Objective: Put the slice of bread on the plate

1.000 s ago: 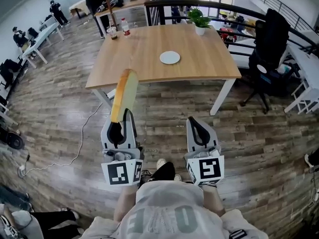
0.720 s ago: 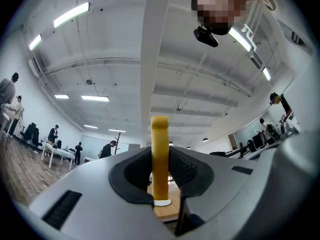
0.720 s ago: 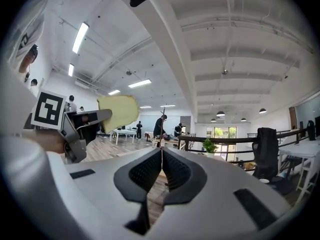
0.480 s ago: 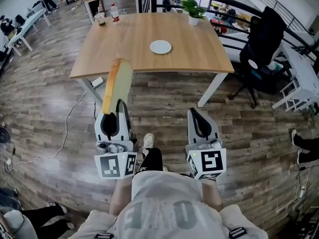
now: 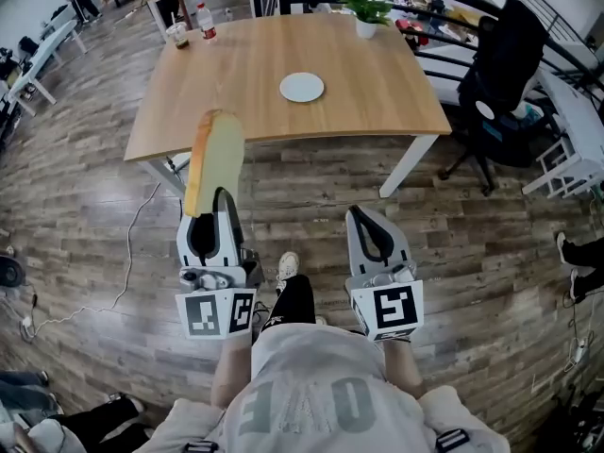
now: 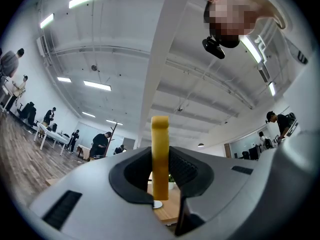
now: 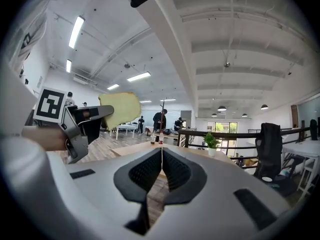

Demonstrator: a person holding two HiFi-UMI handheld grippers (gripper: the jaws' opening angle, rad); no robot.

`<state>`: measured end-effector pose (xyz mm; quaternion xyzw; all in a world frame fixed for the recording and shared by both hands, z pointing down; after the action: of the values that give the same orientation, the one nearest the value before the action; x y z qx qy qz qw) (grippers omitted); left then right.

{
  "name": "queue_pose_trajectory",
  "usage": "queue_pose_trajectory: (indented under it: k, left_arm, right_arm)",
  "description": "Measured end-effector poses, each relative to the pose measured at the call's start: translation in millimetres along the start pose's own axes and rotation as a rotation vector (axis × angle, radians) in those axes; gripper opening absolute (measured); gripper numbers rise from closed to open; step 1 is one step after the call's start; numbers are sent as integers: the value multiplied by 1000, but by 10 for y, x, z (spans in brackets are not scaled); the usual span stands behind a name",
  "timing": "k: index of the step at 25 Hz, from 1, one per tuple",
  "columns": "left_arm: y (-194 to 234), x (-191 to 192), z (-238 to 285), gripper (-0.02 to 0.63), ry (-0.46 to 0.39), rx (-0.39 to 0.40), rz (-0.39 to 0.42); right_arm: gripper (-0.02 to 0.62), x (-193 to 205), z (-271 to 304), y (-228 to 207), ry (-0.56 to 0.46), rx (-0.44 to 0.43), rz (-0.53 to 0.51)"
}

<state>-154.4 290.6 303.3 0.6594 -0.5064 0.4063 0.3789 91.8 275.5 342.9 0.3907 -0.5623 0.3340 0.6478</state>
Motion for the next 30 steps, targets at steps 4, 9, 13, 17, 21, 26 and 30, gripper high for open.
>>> queue_pose_trajectory:
  k: [4, 9, 13, 17, 21, 26, 30]
  left_arm:
    - [133, 133, 316, 89, 2, 17, -23]
    - [264, 277, 834, 89, -19, 79, -65]
    - [446, 386, 1240, 89, -37, 111, -49]
    - [706, 509, 1670, 89, -19, 104, -74]
    - [1002, 617, 2102, 89, 15, 101, -79]
    - [1386, 695, 2559, 89, 9, 81, -103]
    - [1597, 801, 2905, 89, 25, 82, -88]
  right_arm:
    - [18, 4, 263, -112, 5, 13, -9]
    - [18, -40, 681, -338, 11, 68, -1]
    - [18, -68, 1071, -451, 29, 87, -3]
    - [18, -167, 1536, -554, 54, 77, -6]
    - [18, -314, 2049, -669, 67, 75, 13]
    - [18, -430, 2578, -757, 87, 88, 40]
    - [18, -391, 2918, -798, 123, 83, 65]
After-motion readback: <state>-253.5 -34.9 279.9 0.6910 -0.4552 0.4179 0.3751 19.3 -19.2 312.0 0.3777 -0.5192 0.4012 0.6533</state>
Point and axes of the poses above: the fingertips, and each gripper's own axes: z forward along the fingers, y to its left, x out of its underside, the point moved 8 cm from there along -z, backward along the fingers, and after that the axes turned 2 degrees about x, right-handed, at the moved point
